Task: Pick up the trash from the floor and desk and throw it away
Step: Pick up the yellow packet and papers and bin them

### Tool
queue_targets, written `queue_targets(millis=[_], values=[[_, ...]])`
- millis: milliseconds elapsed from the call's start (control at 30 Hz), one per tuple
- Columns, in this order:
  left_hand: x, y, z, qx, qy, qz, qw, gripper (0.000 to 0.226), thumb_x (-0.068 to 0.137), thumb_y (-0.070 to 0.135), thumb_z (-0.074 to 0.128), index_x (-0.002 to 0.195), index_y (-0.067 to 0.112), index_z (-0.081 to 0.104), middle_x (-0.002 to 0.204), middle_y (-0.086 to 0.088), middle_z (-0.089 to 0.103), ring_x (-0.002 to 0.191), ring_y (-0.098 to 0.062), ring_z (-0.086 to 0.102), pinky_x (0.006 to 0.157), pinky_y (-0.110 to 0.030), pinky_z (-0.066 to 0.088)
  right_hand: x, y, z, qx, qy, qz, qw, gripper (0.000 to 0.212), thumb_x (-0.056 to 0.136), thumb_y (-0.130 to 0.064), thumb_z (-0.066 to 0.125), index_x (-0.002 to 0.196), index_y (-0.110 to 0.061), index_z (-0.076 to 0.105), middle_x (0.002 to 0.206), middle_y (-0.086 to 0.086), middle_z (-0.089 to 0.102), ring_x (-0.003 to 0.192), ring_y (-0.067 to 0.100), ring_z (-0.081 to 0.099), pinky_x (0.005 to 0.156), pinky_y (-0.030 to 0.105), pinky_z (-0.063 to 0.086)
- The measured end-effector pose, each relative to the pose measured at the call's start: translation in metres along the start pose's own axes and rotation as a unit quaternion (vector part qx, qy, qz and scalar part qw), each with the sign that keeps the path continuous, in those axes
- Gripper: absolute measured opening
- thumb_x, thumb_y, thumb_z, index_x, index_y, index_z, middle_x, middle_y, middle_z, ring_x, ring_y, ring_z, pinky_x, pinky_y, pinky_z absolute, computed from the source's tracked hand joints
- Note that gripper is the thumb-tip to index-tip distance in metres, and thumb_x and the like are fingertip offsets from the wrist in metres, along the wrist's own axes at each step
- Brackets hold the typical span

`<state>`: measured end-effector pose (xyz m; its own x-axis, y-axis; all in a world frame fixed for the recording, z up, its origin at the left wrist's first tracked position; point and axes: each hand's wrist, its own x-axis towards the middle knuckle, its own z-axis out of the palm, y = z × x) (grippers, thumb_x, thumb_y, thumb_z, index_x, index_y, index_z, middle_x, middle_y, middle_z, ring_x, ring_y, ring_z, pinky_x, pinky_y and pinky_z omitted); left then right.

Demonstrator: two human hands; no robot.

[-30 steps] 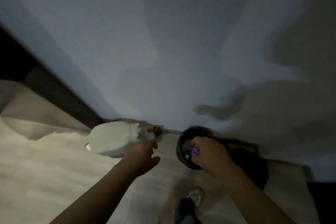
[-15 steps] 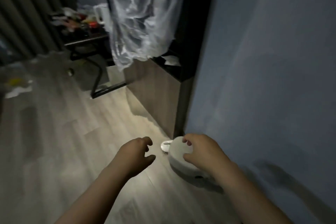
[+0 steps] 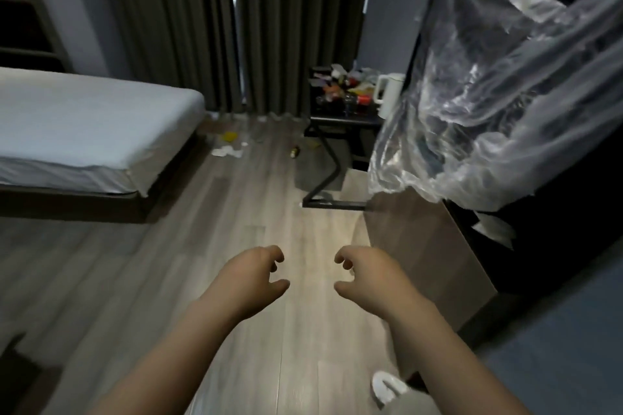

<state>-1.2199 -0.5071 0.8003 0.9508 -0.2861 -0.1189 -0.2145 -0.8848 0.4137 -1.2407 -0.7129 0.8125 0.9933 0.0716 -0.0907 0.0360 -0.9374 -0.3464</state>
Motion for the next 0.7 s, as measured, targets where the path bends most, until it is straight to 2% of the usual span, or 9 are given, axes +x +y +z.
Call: queue_targets(millis=[267,467,700], values=[[0.066,0.010,-0.038,-0.005,0.064,-0.067,0.996,0.044,0.087,0.041,0.061,0.127,0.026,0.050,0.120,0.008,0.058,0.103,-0.011,0.057,0.086,-0.025,0.049,0.100,0.015,-0.049,-0.014,0.024,-0.100,0.995,0.042,0.081,-0.031,0.059,0.122,-0.029,0.055,0.118,-0.009,0.060,0.106,0.011,0.056,0.078,0.024,0.043],[0.122,0.004,-0.062,0.005,0.098,-0.079,0.992,0.046,0.086,0.043,0.061,0.128,0.027,0.050,0.121,0.008,0.057,0.106,-0.010,0.055,0.089,-0.027,0.049,0.159,0.025,-0.065,-0.012,0.024,-0.120,0.992,0.042,0.081,-0.032,0.060,0.122,-0.029,0.054,0.117,-0.009,0.060,0.107,0.011,0.055,0.080,0.024,0.043],[0.203,-0.031,-0.074,-0.007,0.098,-0.086,0.991,0.047,0.084,0.045,0.062,0.127,0.028,0.051,0.119,0.011,0.058,0.104,-0.007,0.056,0.089,-0.027,0.051,0.248,0.016,-0.067,-0.020,0.025,-0.124,0.992,0.042,0.082,-0.033,0.058,0.124,-0.028,0.055,0.116,-0.009,0.061,0.109,0.010,0.055,0.080,0.024,0.044]])
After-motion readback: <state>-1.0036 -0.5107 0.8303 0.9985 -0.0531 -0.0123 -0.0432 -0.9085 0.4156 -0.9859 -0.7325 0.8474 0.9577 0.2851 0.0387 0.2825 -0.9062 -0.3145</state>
